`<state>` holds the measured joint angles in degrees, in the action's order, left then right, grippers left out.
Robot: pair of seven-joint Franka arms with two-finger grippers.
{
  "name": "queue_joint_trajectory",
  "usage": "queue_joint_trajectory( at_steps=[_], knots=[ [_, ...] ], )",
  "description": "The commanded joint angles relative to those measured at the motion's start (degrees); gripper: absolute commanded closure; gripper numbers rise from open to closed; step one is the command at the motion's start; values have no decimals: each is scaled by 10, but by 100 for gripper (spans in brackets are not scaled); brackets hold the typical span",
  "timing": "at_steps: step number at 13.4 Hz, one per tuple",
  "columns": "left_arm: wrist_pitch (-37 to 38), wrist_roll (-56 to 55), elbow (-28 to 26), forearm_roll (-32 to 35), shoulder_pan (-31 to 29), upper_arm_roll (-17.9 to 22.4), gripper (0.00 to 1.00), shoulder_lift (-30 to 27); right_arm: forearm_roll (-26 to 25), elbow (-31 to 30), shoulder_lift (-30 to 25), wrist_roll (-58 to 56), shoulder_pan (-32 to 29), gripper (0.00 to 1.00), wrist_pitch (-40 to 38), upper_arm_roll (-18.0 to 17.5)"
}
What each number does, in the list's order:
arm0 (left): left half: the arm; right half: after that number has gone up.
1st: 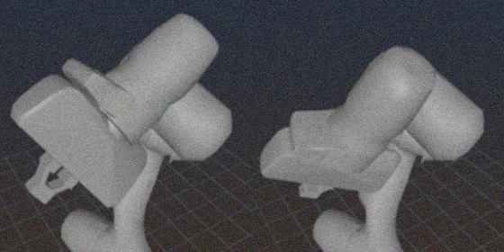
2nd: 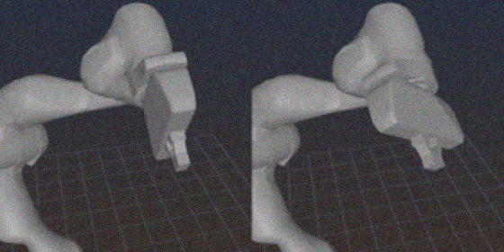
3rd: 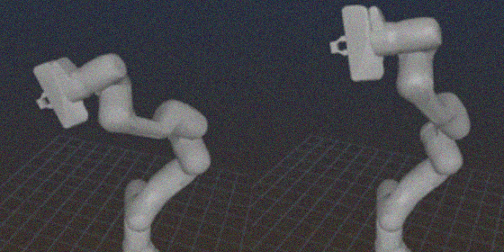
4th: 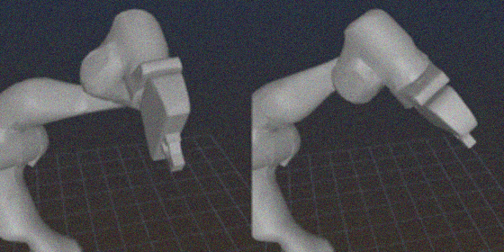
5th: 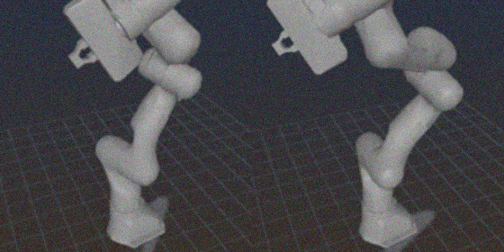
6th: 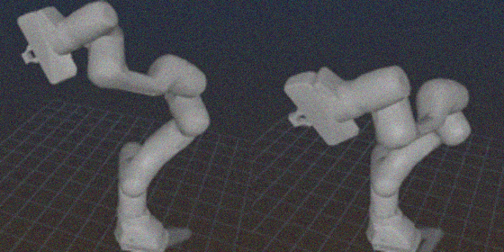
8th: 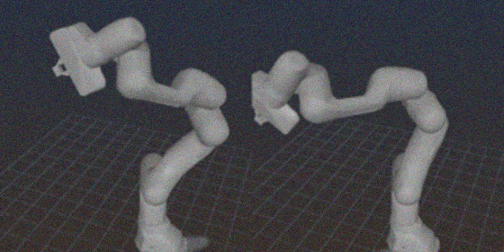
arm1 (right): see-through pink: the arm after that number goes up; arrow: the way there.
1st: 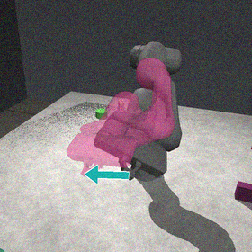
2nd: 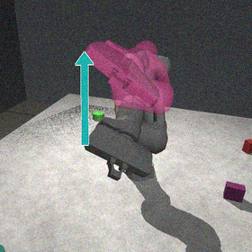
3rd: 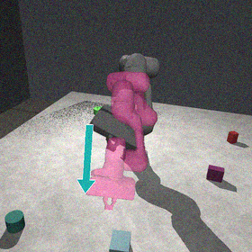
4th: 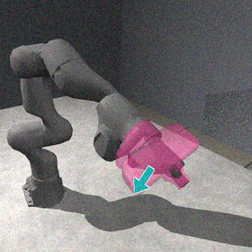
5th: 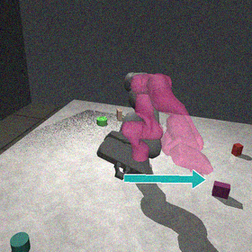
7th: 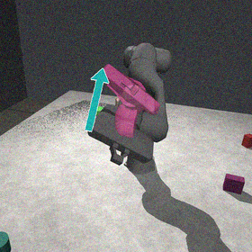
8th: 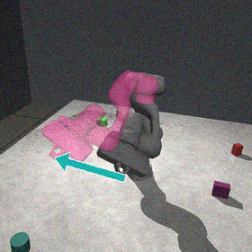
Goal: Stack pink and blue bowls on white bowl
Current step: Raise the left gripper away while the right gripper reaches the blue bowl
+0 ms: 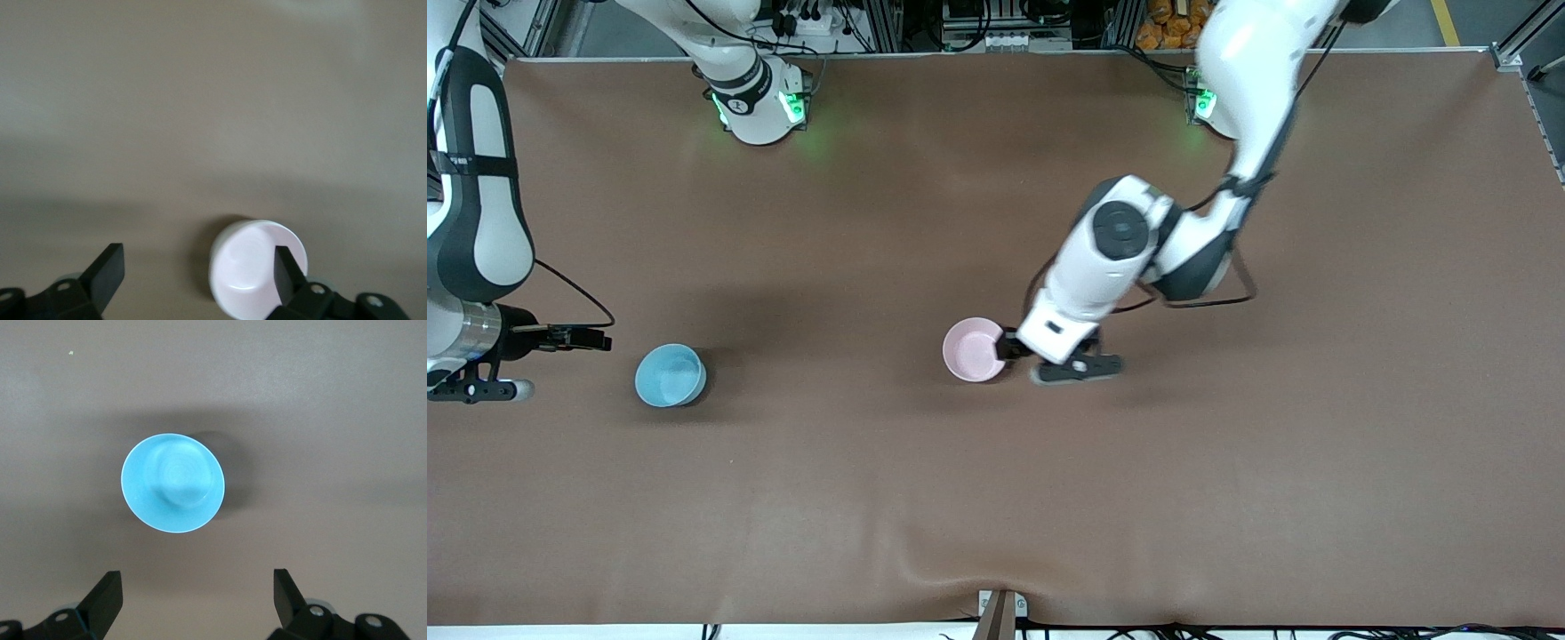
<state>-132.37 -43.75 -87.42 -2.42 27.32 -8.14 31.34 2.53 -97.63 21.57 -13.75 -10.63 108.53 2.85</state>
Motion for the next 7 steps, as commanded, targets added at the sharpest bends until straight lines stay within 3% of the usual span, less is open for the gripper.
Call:
queue_joint_trajectory(
  at_steps=[1,4,7],
  knots=[
    [77,27,-20,28,-47,-1,0,-65,5,-7,0,-8,-4,0,1,0],
    [162,143,-21,44,-105,-2,0,-121,5,-7,0,-8,-2,0,3,0],
    [230,191,-21,44,-149,-3,0,-173,5,-7,4,-8,-4,0,5,0]
  ],
)
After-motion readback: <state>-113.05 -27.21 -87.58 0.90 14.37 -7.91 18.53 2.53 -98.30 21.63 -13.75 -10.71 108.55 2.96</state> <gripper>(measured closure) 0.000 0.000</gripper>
